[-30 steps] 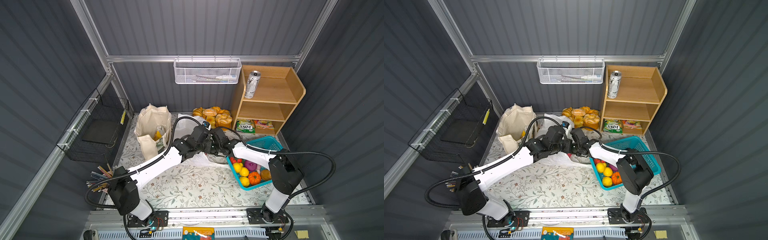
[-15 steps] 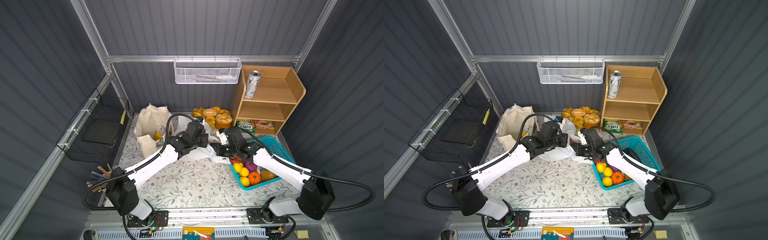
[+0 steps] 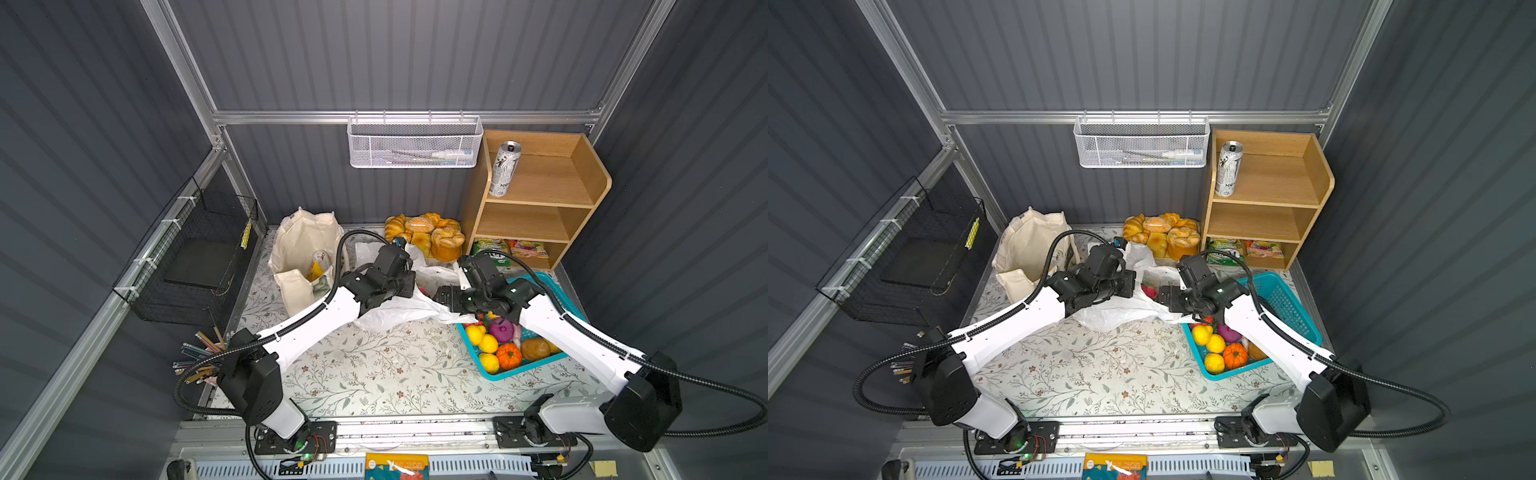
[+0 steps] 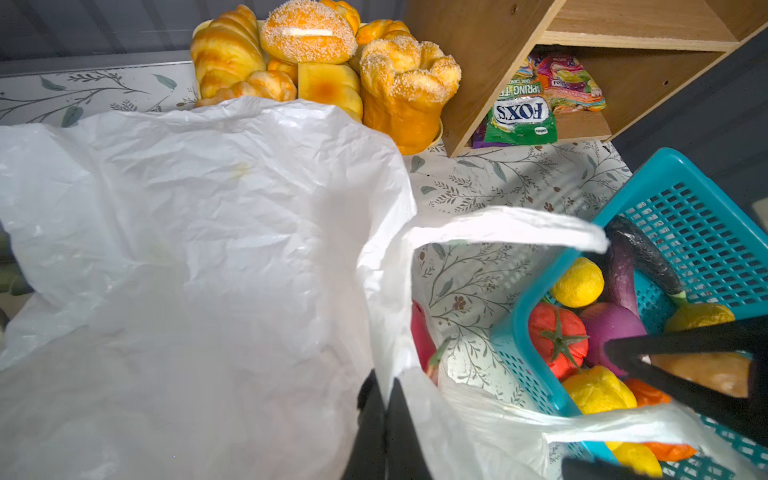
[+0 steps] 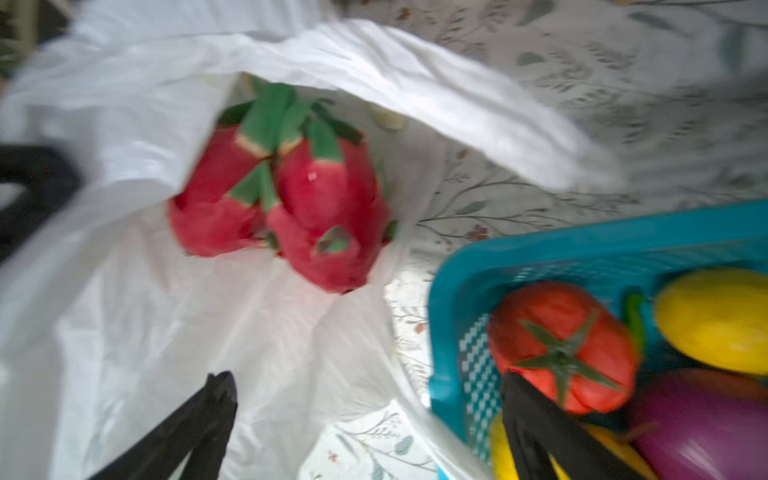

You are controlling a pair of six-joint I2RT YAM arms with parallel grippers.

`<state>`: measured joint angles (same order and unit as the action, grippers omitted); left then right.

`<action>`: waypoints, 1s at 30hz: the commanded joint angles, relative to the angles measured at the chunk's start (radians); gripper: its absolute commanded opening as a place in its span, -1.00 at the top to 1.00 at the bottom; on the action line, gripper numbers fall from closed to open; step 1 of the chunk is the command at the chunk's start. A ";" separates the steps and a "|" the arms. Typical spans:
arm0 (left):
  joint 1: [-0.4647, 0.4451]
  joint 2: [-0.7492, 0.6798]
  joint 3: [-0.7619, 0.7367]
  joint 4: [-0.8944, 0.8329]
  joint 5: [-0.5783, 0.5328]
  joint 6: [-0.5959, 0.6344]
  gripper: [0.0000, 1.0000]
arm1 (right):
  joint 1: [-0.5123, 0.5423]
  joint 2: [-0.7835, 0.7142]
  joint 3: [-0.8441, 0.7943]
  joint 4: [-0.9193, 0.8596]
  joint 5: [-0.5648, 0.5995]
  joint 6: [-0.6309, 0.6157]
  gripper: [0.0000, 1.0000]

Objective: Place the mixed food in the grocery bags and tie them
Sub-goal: 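Lower the dragon fruit into the white bag and open the right gripper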

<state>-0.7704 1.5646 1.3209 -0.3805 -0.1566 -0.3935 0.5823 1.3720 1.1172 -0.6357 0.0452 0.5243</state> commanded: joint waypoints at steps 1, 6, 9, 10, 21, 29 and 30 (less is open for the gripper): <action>0.006 -0.027 0.007 0.000 0.009 0.022 1.00 | 0.014 0.104 0.065 -0.090 0.282 0.053 -0.98; 0.006 -0.042 -0.001 0.003 0.050 0.021 1.00 | 0.043 0.258 0.186 -0.090 0.356 0.124 -0.97; 0.006 -0.053 -0.023 0.008 0.060 0.011 1.00 | 0.041 0.286 0.251 -0.094 0.363 0.147 -0.98; 0.006 -0.058 -0.031 0.011 0.058 0.006 1.00 | 0.037 0.284 0.263 -0.098 0.370 0.151 -0.98; 0.006 -0.105 -0.052 0.005 0.040 0.011 1.00 | -0.151 -0.078 0.050 0.054 0.048 0.083 -0.98; 0.006 -0.112 -0.049 -0.008 0.031 0.018 1.00 | -0.245 -0.027 -0.004 0.172 -0.253 0.061 -0.98; 0.006 -0.112 -0.049 -0.008 0.031 0.017 1.00 | -0.249 -0.016 -0.012 0.189 -0.280 0.066 -0.98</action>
<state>-0.7685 1.4761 1.2728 -0.3668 -0.1196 -0.3931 0.3431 1.3289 1.1233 -0.5068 -0.0795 0.6010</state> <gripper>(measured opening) 0.047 0.989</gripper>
